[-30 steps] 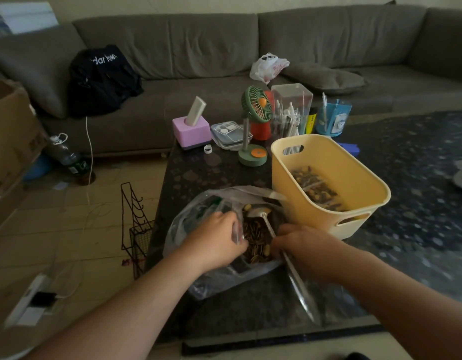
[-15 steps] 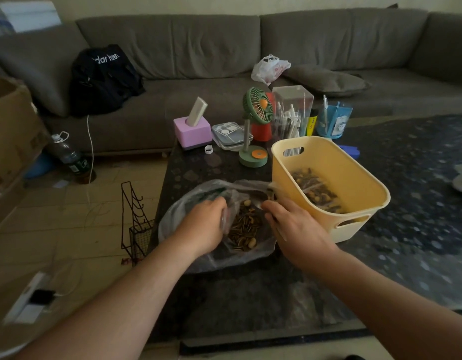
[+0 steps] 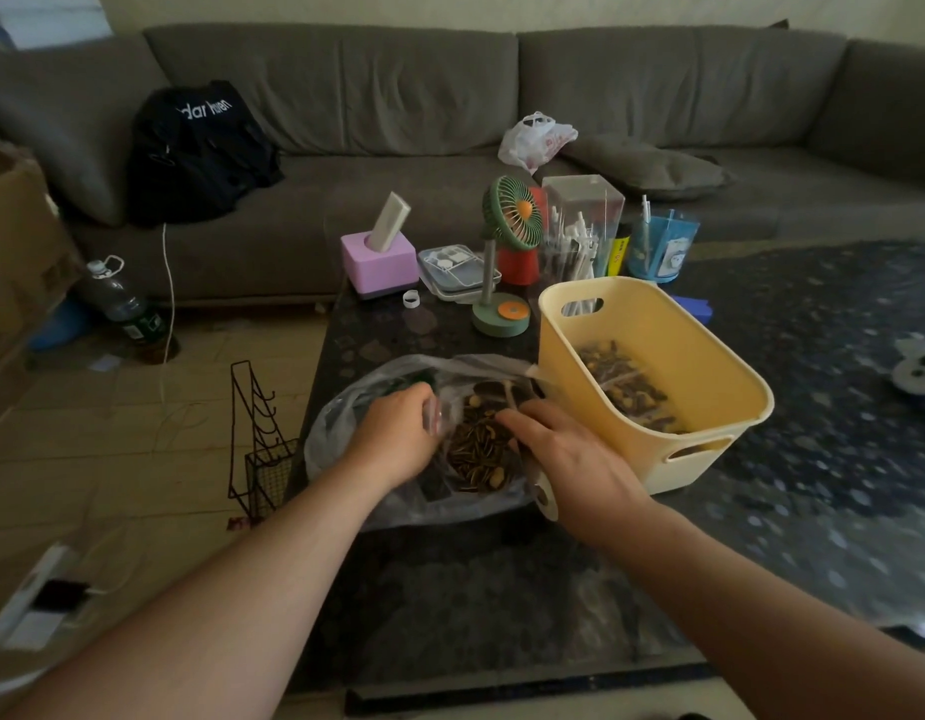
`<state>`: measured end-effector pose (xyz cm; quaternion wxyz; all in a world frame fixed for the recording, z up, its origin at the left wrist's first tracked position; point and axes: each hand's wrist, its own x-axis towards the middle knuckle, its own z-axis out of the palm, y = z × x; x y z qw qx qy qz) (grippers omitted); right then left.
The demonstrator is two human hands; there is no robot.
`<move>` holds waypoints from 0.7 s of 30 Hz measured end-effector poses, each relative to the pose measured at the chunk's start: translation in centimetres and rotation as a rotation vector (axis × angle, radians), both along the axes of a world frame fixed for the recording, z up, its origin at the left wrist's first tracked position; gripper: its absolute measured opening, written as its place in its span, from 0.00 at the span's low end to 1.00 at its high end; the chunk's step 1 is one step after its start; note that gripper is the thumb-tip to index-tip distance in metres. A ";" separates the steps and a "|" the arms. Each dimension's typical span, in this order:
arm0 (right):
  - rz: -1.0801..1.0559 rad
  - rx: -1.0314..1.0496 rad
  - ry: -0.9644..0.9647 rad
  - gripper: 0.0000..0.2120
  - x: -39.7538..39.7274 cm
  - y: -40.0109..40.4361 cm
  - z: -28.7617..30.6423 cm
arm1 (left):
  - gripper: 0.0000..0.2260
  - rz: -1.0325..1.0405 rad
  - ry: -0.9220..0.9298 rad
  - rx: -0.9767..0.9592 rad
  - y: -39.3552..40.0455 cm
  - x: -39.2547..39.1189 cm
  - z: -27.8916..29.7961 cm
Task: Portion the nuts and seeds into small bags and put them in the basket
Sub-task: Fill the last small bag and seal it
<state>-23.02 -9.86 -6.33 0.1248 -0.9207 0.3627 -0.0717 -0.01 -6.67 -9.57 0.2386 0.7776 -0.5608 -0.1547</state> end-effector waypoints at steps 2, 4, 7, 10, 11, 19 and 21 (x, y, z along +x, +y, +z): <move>0.021 0.023 -0.003 0.45 -0.3 0.0 -0.1 | 0.10 0.052 -0.010 -0.006 -0.1 0.1 -0.1; 0.033 0.021 -0.033 0.37 -0.5 0.1 -0.1 | 0.12 0.105 -0.005 -0.017 -0.3 0.1 0.1; -0.029 -0.019 -0.194 0.19 -0.6 0.9 0.4 | 0.11 0.141 0.077 -0.011 -0.6 -0.1 0.3; -0.037 -0.028 -0.228 0.18 -0.3 1.0 0.3 | 0.16 0.129 0.106 0.026 -0.6 -0.3 0.0; -0.033 -0.022 -0.215 0.19 -0.2 0.9 0.1 | 0.16 0.130 0.059 0.042 -0.6 -0.4 -0.2; 0.030 -0.006 -0.042 0.39 0.3 0.5 -0.1 | 0.13 0.196 0.169 -0.073 -0.8 -0.6 -0.3; 0.076 -0.006 -0.005 0.41 0.1 0.6 0.4 | 0.14 0.214 0.165 -0.074 -0.6 -0.3 -0.2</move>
